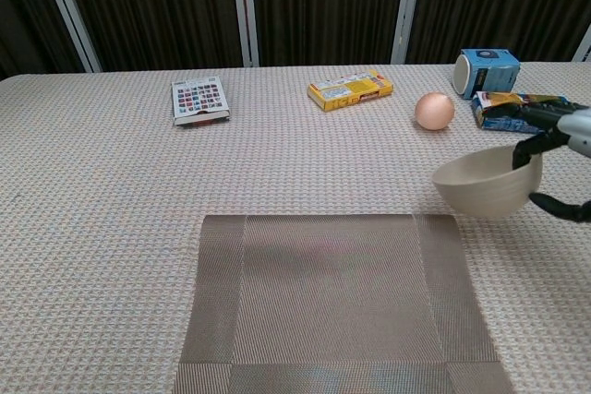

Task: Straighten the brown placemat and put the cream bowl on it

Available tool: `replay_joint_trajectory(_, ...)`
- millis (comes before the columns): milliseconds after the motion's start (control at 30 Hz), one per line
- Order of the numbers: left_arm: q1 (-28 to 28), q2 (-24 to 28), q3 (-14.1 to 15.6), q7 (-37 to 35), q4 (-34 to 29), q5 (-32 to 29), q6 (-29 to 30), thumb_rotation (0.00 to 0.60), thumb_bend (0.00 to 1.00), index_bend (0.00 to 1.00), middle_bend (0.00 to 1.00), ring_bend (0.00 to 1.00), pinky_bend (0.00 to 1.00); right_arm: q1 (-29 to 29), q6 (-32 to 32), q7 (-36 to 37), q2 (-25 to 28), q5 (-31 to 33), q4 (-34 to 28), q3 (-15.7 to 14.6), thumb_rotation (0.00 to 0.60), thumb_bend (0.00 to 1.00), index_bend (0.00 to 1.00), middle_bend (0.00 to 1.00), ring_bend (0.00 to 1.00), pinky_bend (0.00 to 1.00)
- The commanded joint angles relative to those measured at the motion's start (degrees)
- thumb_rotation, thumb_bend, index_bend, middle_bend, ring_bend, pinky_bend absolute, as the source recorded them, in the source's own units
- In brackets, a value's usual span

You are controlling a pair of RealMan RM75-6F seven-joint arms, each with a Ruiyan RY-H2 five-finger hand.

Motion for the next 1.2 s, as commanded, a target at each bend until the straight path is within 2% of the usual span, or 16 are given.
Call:
replay_joint_trajectory(33, -0.1, 0.0, -0.1, 0.0, 0.0, -0.2, -0.1, 0.6, 0.0, 0.0, 0.0, 0.0, 0.0, 2.6, -2.3, 0.7, -0.8, 3.7, 1.9, 3.5, 0.6, 0.55, 0.79, 0.0, 0.0, 0.0)
replay_joint_trajectory(233, -0.2, -0.2, -0.4, 0.0, 0.3, -1.1, -0.7, 0.6, 0.0, 0.0, 0.0, 0.0, 0.0, 6.1, -4.9, 0.1, -1.9, 8.5, 6.7, 8.2, 0.6, 0.54, 0.79, 0.0, 0.0, 0.0)
replay_joint_trajectory(367, -0.3, -0.2, -0.5, -0.1, 0.6, -1.6, -0.9, 0.6, 0.0, 0.0, 0.0, 0.0, 0.0, 7.3, -7.5, -0.5, -2.5, 12.3, 11.2, 9.9, 0.6, 0.54, 0.79, 0.0, 0.0, 0.0)
replay_joint_trajectory(500, -0.2, -0.1, -0.6, -0.5, 0.6, -1.9, -0.8, 0.6, 0.0, 0.0, 0.0, 0.0, 0.0, 7.2, -9.6, 0.0, -2.9, 14.8, 15.3, 9.9, 0.6, 0.54, 0.79, 0.0, 0.0, 0.0)
replay_joint_trajectory(700, -0.1, 0.0, -0.6, -0.6, 0.4, -1.6, -0.8, 0.6, 0.0, 0.0, 0.0, 0.0, 0.0, 6.1, -9.6, 2.9, -3.8, 14.8, 20.0, 7.7, 0.6, 0.53, 0.79, 0.0, 0.0, 0.0)
replay_joint_trajectory(733, -0.1, 0.0, -0.5, -0.5, 0.3, -1.5, -0.7, 0.6, 0.0, 0.0, 0.0, 0.0, 0.0, 5.8, -9.6, 3.4, -4.1, 14.8, 20.8, 7.2, 0.6, 0.51, 0.74, 0.0, 0.0, 0.0)
replay_joint_trajectory(800, -0.1, 0.0, -0.4, -0.3, 0.2, -1.3, -0.7, 0.6, 0.0, 0.0, 0.0, 0.0, 0.0, 5.5, -9.8, 4.0, -4.5, 14.7, 21.9, 6.5, 0.6, 0.4, 0.44, 0.0, 0.0, 0.0)
replay_joint_trajectory(867, -0.1, -0.1, -0.3, 0.0, 0.0, -1.1, -0.6, 0.6, 0.0, 0.0, 0.0, 0.0, 0.0, 5.2, -9.6, 4.7, -4.8, 14.4, 23.1, 5.7, 0.6, 0.15, 0.11, 0.0, 0.0, 0.0)
replay_joint_trajectory(900, -0.1, -0.1, -0.2, 0.2, 0.0, -1.0, -0.7, 0.6, 0.0, 0.0, 0.0, 0.0, 0.0, 5.0, -9.7, 4.9, -4.8, 14.4, 23.5, 5.4, 0.6, 0.05, 0.07, 0.0, 0.0, 0.0)
replay_joint_trajectory(933, -0.1, -0.2, -0.2, 0.2, 0.0, -1.0, -0.7, 0.6, 0.0, 0.0, 0.0, 0.0, 0.0, 4.9, -10.0, 5.0, -4.6, 14.5, 23.4, 5.2, 0.6, 0.01, 0.05, 0.0, 0.0, 0.0)
replay_joint_trajectory(967, -0.2, -0.2, -0.2, 0.3, 0.0, -1.0, -0.8, 0.6, 0.0, 0.0, 0.0, 0.0, 0.0, 4.7, -10.6, 5.3, -3.9, 14.7, 22.6, 4.8, 0.6, 0.0, 0.0, 0.0, 0.0, 0.0)
replay_joint_trajectory(1200, -0.3, -0.3, -0.1, 0.6, 0.0, -1.1, -1.1, 0.6, 0.0, 0.0, 0.0, 0.0, 0.0, 2.0, -6.7, 7.1, 3.0, 13.7, 11.7, 4.3, 0.6, 0.0, 0.0, 0.0, 0.0, 0.0)
